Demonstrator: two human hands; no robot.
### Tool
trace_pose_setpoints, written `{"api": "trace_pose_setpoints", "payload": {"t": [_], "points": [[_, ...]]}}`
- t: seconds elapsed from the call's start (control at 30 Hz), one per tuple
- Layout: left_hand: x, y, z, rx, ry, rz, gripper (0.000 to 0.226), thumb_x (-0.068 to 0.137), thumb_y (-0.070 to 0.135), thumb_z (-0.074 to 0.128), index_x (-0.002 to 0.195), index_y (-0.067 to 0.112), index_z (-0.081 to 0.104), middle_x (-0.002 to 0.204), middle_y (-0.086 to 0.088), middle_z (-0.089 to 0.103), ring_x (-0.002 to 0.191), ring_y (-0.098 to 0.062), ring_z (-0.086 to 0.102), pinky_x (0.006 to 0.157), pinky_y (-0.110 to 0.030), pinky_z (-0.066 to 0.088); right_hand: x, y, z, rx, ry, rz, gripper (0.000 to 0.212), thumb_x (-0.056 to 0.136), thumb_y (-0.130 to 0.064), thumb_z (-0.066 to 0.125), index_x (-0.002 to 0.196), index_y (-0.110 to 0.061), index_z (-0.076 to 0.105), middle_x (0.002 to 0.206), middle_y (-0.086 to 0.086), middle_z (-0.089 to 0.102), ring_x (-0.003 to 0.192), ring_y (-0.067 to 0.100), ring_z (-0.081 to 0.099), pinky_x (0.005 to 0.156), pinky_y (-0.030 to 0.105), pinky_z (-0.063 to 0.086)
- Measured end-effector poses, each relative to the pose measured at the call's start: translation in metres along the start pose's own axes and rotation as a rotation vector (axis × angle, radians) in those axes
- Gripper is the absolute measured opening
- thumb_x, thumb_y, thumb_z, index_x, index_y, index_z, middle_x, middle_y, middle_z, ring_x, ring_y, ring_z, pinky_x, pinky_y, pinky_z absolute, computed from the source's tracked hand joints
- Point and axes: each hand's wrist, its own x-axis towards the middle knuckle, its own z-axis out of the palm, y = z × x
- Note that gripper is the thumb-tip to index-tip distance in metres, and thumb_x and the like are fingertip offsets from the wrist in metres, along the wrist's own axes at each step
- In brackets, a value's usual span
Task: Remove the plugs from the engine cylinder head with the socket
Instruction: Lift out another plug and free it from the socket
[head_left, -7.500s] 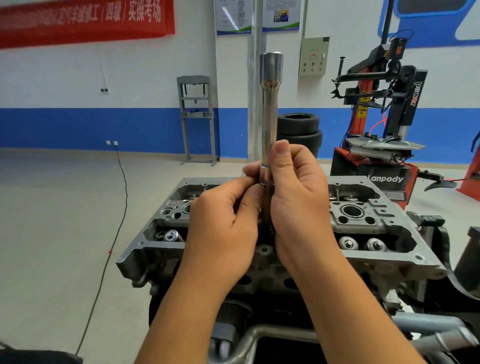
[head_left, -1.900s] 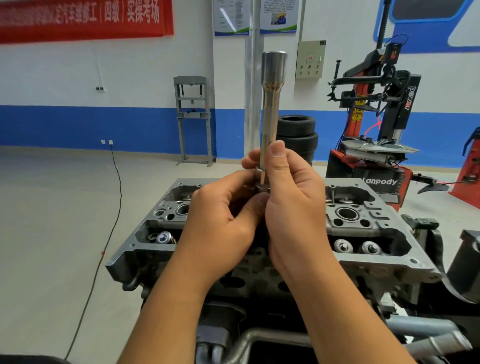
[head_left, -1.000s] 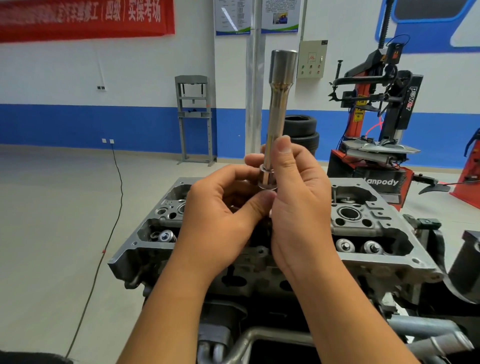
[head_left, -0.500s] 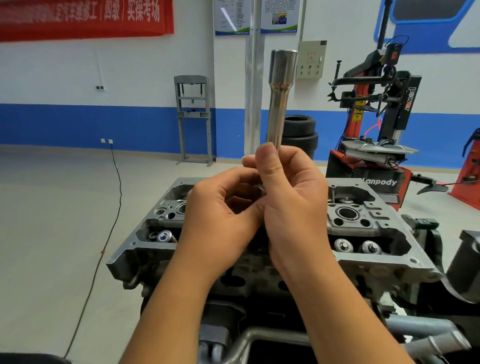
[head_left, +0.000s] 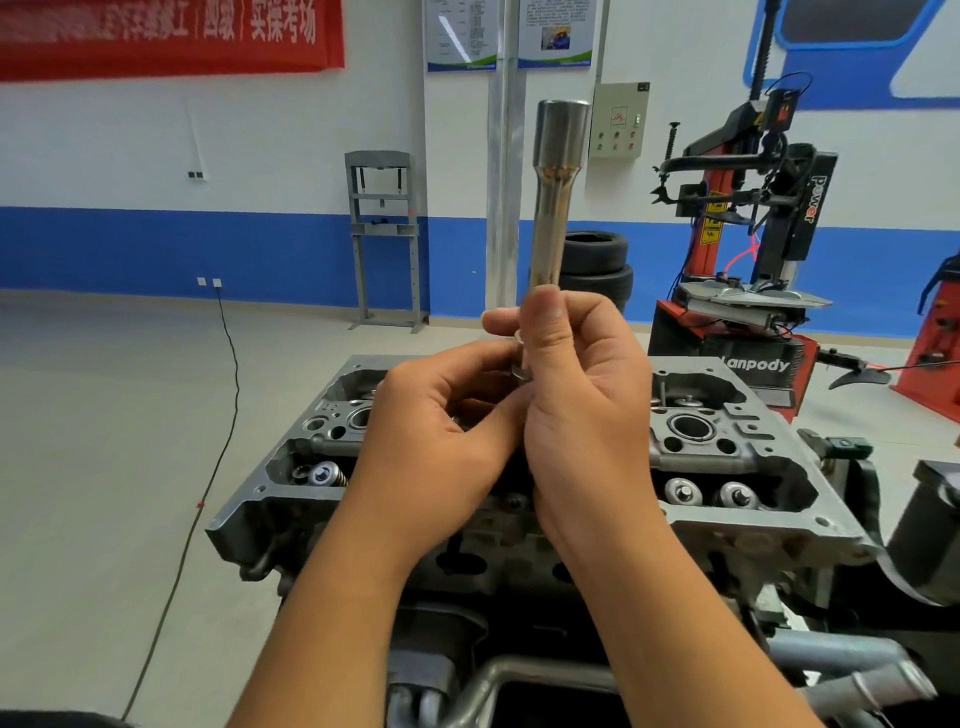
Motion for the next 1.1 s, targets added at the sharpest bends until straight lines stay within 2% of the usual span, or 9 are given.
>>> {"api": "trace_pose_setpoints", "payload": {"t": [0.17, 0.27, 0.37, 0.5, 0.57, 0.63, 0.77, 0.93, 1.1], "points": [[0.001, -0.001, -0.001, -0.053, -0.027, -0.041, 0.022, 0.102, 0.014, 0.063, 0.12, 0.02, 0.075, 0.106, 0.004, 0.08, 0.102, -0.016, 0.077, 0.087, -0.036, 0.063, 0.002, 0.003, -0.003, 0.036, 0.005, 0.043, 0.037, 0.095, -0.05, 0.053, 0.083, -0.022, 0.074, 0.088, 0.0, 0.075, 0.085, 0.014, 0.071, 0.082, 0.035, 0.06], [0.0, 0.0, 0.002, -0.014, 0.06, -0.043, 0.024, 0.087, 0.028, 0.073, 0.111, 0.023, 0.075, 0.098, 0.006, 0.08, 0.092, -0.014, 0.078, 0.076, -0.028, 0.064, 0.0, 0.001, -0.002, 0.072, -0.014, 0.043, 0.024, 0.089, -0.047, 0.07, 0.087, -0.023, 0.069, 0.088, 0.005, 0.074, 0.08, 0.018, 0.07, 0.078, 0.044, 0.063], [0.0, 0.001, 0.002, 0.026, 0.112, -0.027, 0.025, 0.08, 0.035, 0.076, 0.104, 0.03, 0.075, 0.094, 0.01, 0.08, 0.088, -0.01, 0.077, 0.071, -0.021, 0.061, 0.0, 0.001, -0.001, 0.052, -0.014, 0.027, 0.034, 0.08, -0.055, 0.071, 0.087, -0.021, 0.069, 0.089, 0.006, 0.074, 0.08, 0.019, 0.07, 0.078, 0.049, 0.063], [0.001, 0.0, -0.002, -0.056, -0.076, -0.019, 0.021, 0.102, 0.019, 0.062, 0.119, 0.021, 0.075, 0.107, 0.002, 0.079, 0.104, -0.016, 0.076, 0.086, -0.031, 0.062, 0.001, 0.001, -0.001, 0.013, -0.022, 0.026, 0.048, 0.089, -0.059, 0.055, 0.091, -0.015, 0.073, 0.089, -0.003, 0.075, 0.087, 0.013, 0.07, 0.086, 0.039, 0.061], [0.002, -0.002, -0.004, -0.067, -0.057, -0.04, 0.021, 0.102, 0.013, 0.062, 0.119, 0.019, 0.074, 0.106, 0.002, 0.08, 0.103, -0.017, 0.076, 0.086, -0.031, 0.062, 0.001, 0.001, -0.001, 0.014, -0.031, 0.043, 0.044, 0.095, -0.055, 0.054, 0.09, -0.016, 0.074, 0.088, -0.003, 0.075, 0.087, 0.013, 0.071, 0.085, 0.037, 0.061], [0.001, -0.001, -0.003, -0.045, 0.014, -0.056, 0.021, 0.092, 0.021, 0.072, 0.113, 0.021, 0.074, 0.1, 0.002, 0.08, 0.095, -0.016, 0.078, 0.08, -0.03, 0.063, 0.001, -0.001, -0.001, 0.066, -0.034, 0.075, 0.034, 0.09, -0.052, 0.063, 0.088, -0.019, 0.072, 0.089, 0.001, 0.074, 0.084, 0.019, 0.071, 0.083, 0.046, 0.063], [0.001, -0.003, -0.003, 0.026, 0.105, -0.07, 0.033, 0.074, 0.039, 0.079, 0.104, 0.025, 0.075, 0.091, 0.004, 0.079, 0.085, -0.016, 0.077, 0.07, -0.027, 0.063, -0.002, -0.005, 0.0, 0.046, -0.02, 0.058, 0.048, 0.074, -0.062, 0.071, 0.087, -0.015, 0.069, 0.089, 0.008, 0.073, 0.08, 0.033, 0.07, 0.077, 0.068, 0.059], [0.002, -0.002, -0.004, -0.129, -0.094, -0.07, 0.024, 0.105, 0.024, 0.055, 0.118, 0.02, 0.075, 0.106, -0.004, 0.078, 0.102, -0.022, 0.076, 0.082, -0.031, 0.062, -0.002, -0.006, 0.001, -0.033, -0.021, 0.062, 0.055, 0.088, -0.062, 0.052, 0.086, -0.011, 0.073, 0.083, 0.008, 0.072, 0.081, 0.025, 0.068, 0.079, 0.053, 0.06], [0.003, 0.0, -0.006, -0.053, 0.003, -0.144, 0.026, 0.092, 0.032, 0.069, 0.115, 0.02, 0.073, 0.099, -0.003, 0.08, 0.092, -0.021, 0.078, 0.078, -0.044, 0.066, 0.004, -0.016, -0.004, 0.04, -0.076, 0.151, 0.04, 0.082, -0.053, 0.063, 0.084, -0.016, 0.076, 0.081, 0.003, 0.074, 0.075, 0.014, 0.07, 0.065, 0.027, 0.059]]}}
